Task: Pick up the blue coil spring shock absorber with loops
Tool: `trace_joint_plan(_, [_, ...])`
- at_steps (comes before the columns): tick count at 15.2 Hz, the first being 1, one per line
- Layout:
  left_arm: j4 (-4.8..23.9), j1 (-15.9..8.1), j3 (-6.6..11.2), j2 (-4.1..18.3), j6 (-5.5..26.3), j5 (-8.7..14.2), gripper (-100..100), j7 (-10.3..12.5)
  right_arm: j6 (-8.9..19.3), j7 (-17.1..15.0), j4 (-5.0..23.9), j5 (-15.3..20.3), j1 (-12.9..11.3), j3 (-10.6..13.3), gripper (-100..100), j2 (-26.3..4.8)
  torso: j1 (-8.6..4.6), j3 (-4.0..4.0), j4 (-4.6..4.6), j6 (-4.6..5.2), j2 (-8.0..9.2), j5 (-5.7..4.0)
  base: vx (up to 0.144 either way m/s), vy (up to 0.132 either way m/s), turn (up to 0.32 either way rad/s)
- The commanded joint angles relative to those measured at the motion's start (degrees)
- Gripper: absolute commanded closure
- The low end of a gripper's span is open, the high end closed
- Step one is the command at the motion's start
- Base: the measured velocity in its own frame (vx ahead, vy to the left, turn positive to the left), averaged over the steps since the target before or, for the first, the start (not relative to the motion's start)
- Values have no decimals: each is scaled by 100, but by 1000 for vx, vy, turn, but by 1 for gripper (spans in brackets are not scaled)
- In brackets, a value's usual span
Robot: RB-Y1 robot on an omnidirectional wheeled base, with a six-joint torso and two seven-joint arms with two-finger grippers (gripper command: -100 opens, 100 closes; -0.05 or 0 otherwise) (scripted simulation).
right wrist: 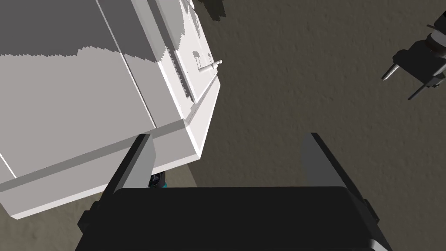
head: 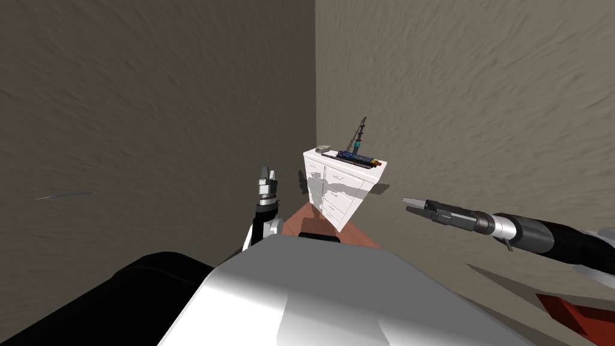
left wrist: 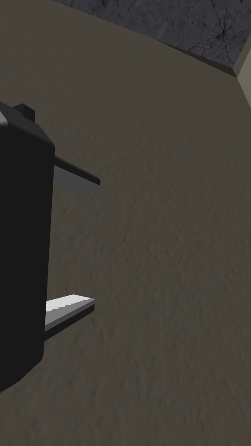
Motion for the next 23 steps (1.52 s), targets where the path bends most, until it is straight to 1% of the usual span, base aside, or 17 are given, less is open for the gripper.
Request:
trace_joint_plan(1, [0,0,0,0,0,0,0,0,-163,-101,286,66,69,19,-100,-286,0,0,0,0,0,0,12,-11,74])
trace_joint_plan(3, [0,0,0,0,0,0,0,0,-163,-101,357,66,69,19,-100,-566,0,-2,-1,-2,-4,1,14,-14,69])
trace_joint_plan(4, [0,0,0,0,0,0,0,0,-163,-101,357,66,69,19,-100,-620,1,-2,-1,-1,-4,1,9,-7,1])
trace_joint_plan(5, [0,0,0,0,0,0,0,0,-307,-204,620,118,172,13,-100,-803,3,-2,-1,0,-3,0,19,-5,82])
trace_joint_plan(8, [0,0,0,0,0,0,0,0,-307,-204,666,118,172,13,-100,-1115,5,-5,-2,-1,-8,2,21,-6,43])
trace_joint_plan(9, [0,0,0,0,0,0,0,0,-442,-316,917,169,281,9,-100,-1293,6,-3,-1,0,-6,1,22,1,97])
trace_joint_plan(11, [0,0,0,0,0,0,0,0,-442,-316,967,169,281,9,-100,-1552,8,-6,-2,-3,-10,3,28,-3,75])
trace_joint_plan(12, [0,0,0,0,0,0,0,0,-442,-316,967,169,281,9,-100,-1601,8,-6,-3,-2,-10,2,16,-3,-3])
trace_joint_plan(13, [0,0,0,0,0,0,0,0,-572,-435,1226,218,394,7,-100,-1793,8,-5,-2,0,-8,2,32,6,90])
trace_joint_plan(15, [0,0,0,0,0,0,0,0,-572,-435,1259,218,394,7,-100,-2053,11,-8,-3,-4,-14,3,33,2,82])
trace_joint_plan(16, [0,0,0,0,0,0,0,0,-572,-435,1259,218,394,7,-100,-2076,11,-8,-3,-2,-13,3,19,-1,2])
trace_joint_plan(17, [0,0,0,0,0,0,0,0,-698,-560,1542,265,512,7,-100,-2285,10,-6,-3,0,-10,2,36,6,115])
trace_joint_plan(18, [0,0,0,0,0,0,0,0,-698,-560,1542,265,445,24,-100,-2419,11,-8,-3,-4,-14,3,50,7,123])
trace_joint_plan(19, [0,0,0,0,0,0,0,0,-698,-560,1542,265,512,7,-100,-2536,13,-10,-4,-4,-18,4,41,6,33])
trace_joint_plan(20, [0,0,0,0,0,0,0,0,-821,-691,1788,310,634,9,-100,-2678,14,-11,-5,-2,-18,4,53,12,115])
trace_joint_plan(22, [0,0,0,0,0,0,0,0,-821,-691,1813,310,634,9,-100,-2980,16,-16,-7,-5,-26,5,56,7,82])
trace_joint_plan(23, [0,0,0,0,0,0,0,0,-821,-691,1813,207,647,9,-100,-2980,16,-16,-7,-4,-26,5,30,5,-1])
